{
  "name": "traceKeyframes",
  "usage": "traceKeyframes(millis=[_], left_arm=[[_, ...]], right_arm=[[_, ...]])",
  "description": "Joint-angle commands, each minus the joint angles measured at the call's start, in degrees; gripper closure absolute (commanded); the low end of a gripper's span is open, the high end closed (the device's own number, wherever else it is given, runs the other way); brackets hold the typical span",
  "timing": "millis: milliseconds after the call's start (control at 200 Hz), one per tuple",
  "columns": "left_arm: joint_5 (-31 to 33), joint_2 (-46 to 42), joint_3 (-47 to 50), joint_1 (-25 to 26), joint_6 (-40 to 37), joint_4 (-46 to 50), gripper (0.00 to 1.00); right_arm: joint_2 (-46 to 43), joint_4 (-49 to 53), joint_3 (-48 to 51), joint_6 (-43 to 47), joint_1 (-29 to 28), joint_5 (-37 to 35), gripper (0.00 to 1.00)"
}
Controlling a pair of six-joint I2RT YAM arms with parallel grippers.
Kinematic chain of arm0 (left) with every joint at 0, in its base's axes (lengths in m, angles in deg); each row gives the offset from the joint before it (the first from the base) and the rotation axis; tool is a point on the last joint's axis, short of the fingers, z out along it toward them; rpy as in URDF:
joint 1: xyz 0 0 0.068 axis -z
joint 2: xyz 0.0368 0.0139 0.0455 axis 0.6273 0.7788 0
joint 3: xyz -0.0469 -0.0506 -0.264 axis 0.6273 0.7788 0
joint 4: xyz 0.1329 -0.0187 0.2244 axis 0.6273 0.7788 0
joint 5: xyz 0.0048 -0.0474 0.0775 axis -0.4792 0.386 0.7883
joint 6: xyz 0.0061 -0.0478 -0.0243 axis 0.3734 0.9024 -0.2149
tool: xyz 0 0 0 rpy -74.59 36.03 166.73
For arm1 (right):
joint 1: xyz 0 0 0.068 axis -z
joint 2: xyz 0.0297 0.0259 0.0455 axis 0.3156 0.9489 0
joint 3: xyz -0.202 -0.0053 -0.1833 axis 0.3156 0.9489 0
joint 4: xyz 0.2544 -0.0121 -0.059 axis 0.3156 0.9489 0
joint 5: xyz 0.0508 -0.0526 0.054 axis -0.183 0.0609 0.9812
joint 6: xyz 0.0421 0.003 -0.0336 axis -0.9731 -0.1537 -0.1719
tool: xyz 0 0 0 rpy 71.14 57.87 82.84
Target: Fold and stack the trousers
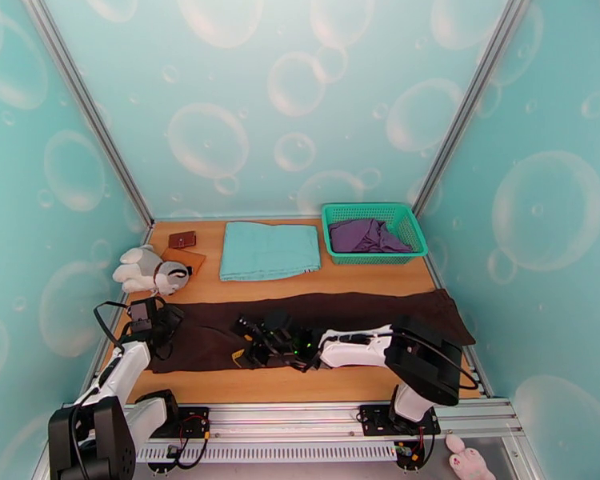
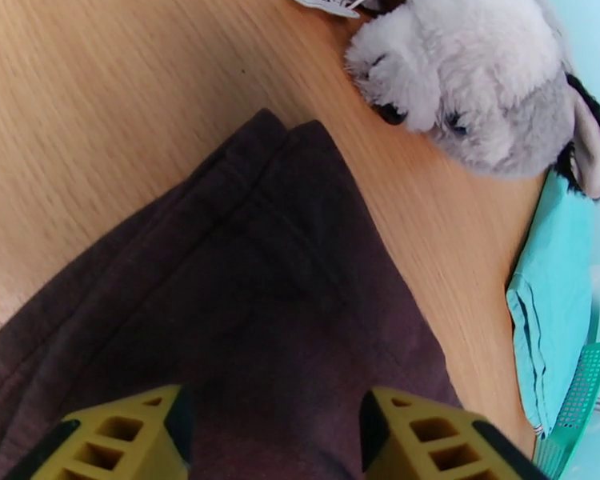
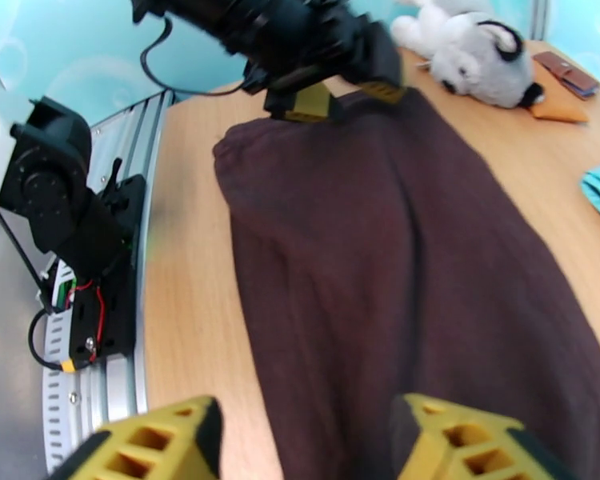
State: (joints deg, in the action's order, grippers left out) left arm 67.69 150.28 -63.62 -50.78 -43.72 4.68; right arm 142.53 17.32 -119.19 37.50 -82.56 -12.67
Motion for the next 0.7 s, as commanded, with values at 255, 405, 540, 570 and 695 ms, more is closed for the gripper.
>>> traceKeyframes(millis=[255,405,540,570,695], left_arm=[[2.15,2.53,2.28,-1.42,3.26,-3.16,0.01],[1.92,2.66,2.89,-1.83,3.18,-3.52,0.01],[1.87,2.75,3.22,-1.87,3.00,-4.01,0.01],[1.91,2.75,3.15,-1.88,3.00,-3.98,0.01],[2.29,2.84,2.94,-1.84,2.82,-3.97,0.01]], right_arm=[[12.21,7.31,-11.48,4.77,-6.37,-14.75,0.53],[14.96,9.04,-13.57,4.69,-6.25,-16.50,0.59],[15.70,9.73,-14.28,4.68,-6.23,-17.03,0.61],[15.73,9.76,-14.31,4.80,-6.16,-17.19,0.62],[16.14,9.81,-14.63,4.97,-6.19,-18.48,0.62]])
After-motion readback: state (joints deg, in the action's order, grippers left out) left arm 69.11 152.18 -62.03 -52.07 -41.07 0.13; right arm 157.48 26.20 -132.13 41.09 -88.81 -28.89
